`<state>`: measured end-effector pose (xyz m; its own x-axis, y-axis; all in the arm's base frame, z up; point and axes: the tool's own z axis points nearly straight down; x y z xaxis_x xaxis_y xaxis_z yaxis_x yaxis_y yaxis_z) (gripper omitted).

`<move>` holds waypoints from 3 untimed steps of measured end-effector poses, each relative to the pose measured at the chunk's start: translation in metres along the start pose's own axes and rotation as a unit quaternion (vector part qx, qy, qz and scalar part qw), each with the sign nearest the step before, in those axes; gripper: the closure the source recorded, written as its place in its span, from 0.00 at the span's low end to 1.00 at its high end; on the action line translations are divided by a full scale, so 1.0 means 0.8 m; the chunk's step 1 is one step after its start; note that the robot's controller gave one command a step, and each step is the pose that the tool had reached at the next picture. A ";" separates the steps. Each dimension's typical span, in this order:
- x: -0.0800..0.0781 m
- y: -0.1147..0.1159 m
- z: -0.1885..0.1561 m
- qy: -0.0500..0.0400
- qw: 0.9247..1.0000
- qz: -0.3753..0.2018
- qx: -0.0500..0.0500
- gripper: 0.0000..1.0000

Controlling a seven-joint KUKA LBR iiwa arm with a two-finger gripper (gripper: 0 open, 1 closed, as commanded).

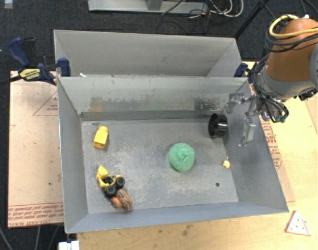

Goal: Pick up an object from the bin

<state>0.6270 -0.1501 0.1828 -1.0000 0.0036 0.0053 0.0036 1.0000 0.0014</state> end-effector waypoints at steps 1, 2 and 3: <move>-0.002 0.001 -0.006 -0.004 1.000 -0.002 0.001 0.00; -0.014 0.015 0.027 -0.005 0.999 -0.037 0.001 0.00; -0.012 0.034 0.048 -0.004 1.000 0.001 0.000 0.00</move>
Offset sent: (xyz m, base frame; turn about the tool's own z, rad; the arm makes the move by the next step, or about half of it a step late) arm 0.0158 0.0205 -0.0421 -0.1253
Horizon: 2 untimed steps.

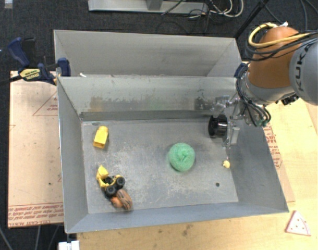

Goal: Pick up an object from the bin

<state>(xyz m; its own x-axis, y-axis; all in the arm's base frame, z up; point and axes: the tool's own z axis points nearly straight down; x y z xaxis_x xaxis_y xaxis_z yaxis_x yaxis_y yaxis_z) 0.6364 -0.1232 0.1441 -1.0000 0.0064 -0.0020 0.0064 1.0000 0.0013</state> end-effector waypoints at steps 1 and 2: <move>-0.014 0.021 0.018 -0.001 0.999 0.036 0.000 0.00; -0.013 0.032 0.059 -0.001 1.000 0.019 0.000 0.00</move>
Offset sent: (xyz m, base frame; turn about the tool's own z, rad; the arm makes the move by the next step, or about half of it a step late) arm 0.0092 0.0275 -0.0533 0.0371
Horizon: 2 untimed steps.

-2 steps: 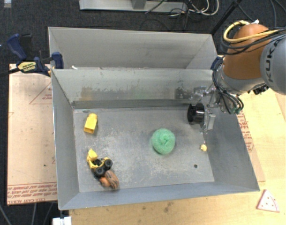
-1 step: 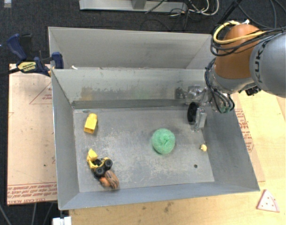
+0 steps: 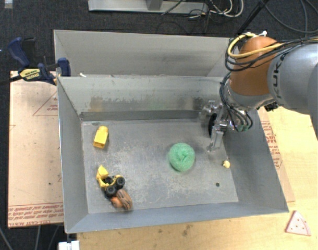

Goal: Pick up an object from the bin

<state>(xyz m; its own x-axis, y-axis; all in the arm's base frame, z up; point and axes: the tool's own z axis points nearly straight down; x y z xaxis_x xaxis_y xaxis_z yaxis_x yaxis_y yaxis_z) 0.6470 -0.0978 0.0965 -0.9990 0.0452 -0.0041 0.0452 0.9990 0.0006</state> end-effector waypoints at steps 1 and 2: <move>0.026 0.073 0.025 0.001 0.999 0.041 0.000 0.00; 0.033 0.140 0.029 0.001 0.999 0.044 -0.001 0.00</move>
Offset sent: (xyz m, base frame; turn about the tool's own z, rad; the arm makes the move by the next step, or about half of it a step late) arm -0.0131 0.0528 -0.0265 -0.0014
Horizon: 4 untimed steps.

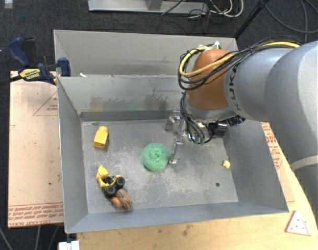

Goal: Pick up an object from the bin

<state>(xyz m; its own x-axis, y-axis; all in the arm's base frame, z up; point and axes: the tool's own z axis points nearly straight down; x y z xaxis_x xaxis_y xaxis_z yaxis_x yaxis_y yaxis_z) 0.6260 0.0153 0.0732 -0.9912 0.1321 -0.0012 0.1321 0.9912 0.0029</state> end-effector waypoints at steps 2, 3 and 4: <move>0.042 0.066 0.002 0.000 0.994 -0.113 0.001 0.00; 0.022 0.076 0.004 -0.001 0.990 -0.138 0.001 1.00; 0.022 0.076 0.004 -0.001 0.990 -0.138 0.001 1.00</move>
Offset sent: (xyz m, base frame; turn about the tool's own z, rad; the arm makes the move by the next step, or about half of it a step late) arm -0.0399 0.0774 -0.0028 -0.2687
